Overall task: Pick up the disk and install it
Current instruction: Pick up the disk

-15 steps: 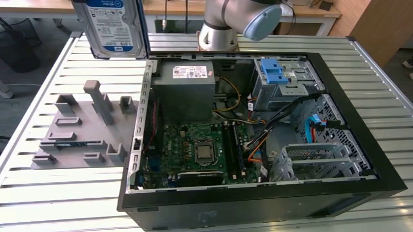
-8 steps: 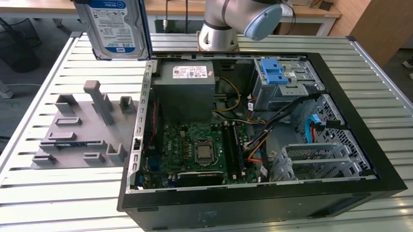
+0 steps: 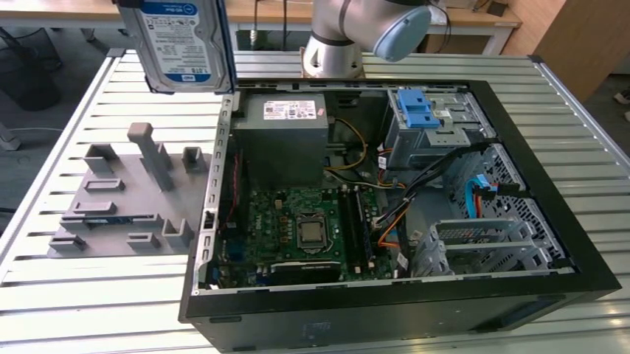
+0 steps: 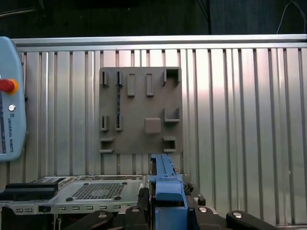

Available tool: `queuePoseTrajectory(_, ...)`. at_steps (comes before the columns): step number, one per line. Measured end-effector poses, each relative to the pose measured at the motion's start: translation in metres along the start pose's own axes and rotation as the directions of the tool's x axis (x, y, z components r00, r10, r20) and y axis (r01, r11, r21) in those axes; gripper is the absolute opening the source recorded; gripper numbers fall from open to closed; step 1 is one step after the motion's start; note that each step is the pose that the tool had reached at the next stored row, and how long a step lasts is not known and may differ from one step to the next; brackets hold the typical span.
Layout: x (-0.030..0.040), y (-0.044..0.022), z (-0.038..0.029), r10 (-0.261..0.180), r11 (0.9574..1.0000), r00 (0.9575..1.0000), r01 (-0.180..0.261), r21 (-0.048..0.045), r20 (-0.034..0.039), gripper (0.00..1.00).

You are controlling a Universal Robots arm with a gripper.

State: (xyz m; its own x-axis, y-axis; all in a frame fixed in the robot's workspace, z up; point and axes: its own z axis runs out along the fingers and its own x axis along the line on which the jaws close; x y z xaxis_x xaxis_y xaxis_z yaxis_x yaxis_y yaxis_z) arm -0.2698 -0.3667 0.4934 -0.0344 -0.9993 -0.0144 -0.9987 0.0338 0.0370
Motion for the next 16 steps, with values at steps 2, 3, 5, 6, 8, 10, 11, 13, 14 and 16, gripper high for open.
queuePoseTrajectory(2, 0.0008, -0.0017, -0.0001, 0.0, 1.0, 1.0, 0.0, 0.0, 0.0, 0.36)
queuePoseTrajectory(3, 0.0013, -0.0026, -0.0001, 0.0, 1.0, 1.0, 0.0, 0.0, 0.0, 0.36)
queuePoseTrajectory(5, 0.0021, -0.0047, -0.0002, 0.0, 1.0, 1.0, 0.0, -0.0001, -0.0001, 0.36)
queuePoseTrajectory(6, 0.0026, -0.0058, -0.0002, 0.0, 1.0, 1.0, 0.0, 0.0, 0.0, 0.36)
queuePoseTrajectory(8, 0.0036, -0.0077, -0.0002, 0.0, 1.0, 1.0, 0.0, 0.0001, 0.0, 0.36)
queuePoseTrajectory(10, 0.0045, -0.0097, -0.0003, 0.0, 1.0, 1.0, 0.0, -0.0001, -0.0001, 0.36)
queuePoseTrajectory(11, 0.0051, -0.0106, -0.0003, 0.0, 1.0, 1.0, 0.0, -0.0001, -0.0001, 0.36)
queuePoseTrajectory(13, 0.0061, -0.012, -0.0003, 0.0, 1.0, 1.0, 0.0, 0.0, 0.0, 0.36)
queuePoseTrajectory(14, 0.0066, -0.0125, -0.0002, 0.0, 1.0, 1.0, 0.0, 0.0002, 0.0001, 0.36)
queuePoseTrajectory(16, 0.0076, -0.013, -0.0001, 0.0, 1.0, 1.0, 0.0, 0.0001, 0.0001, 0.36)
